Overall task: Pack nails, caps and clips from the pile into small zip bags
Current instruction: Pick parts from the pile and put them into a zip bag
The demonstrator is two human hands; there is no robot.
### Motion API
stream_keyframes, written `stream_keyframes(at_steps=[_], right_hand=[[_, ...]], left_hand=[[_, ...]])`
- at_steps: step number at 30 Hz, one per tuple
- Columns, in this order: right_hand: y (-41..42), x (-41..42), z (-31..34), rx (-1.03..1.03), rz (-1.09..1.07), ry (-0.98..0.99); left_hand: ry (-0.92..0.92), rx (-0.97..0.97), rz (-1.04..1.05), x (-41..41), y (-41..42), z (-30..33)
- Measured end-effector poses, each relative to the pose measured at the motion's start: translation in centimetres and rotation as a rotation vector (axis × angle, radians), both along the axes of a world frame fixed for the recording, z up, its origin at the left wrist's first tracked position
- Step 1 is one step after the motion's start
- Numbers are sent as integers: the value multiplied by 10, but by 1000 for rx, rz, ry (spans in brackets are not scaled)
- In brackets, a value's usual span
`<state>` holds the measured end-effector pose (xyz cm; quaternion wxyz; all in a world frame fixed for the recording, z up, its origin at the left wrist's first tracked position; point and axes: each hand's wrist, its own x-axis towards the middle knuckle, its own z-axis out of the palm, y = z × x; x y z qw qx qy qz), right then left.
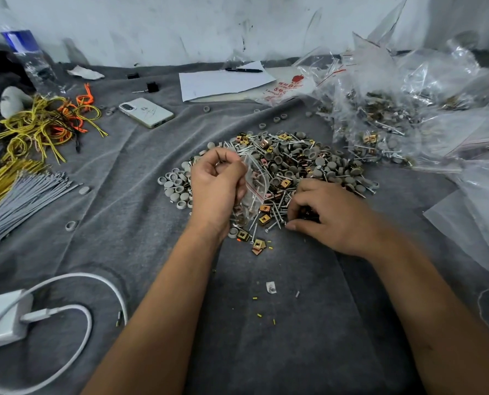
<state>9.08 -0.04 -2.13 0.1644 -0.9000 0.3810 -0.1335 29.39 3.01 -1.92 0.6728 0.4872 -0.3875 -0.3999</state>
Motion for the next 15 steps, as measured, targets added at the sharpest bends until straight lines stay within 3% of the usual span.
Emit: stream_keyframes(at_steps=[15], right_hand=[[4,3,6,49,-205,-957]], left_hand=[[-286,-20,-87,-13,0,-4]])
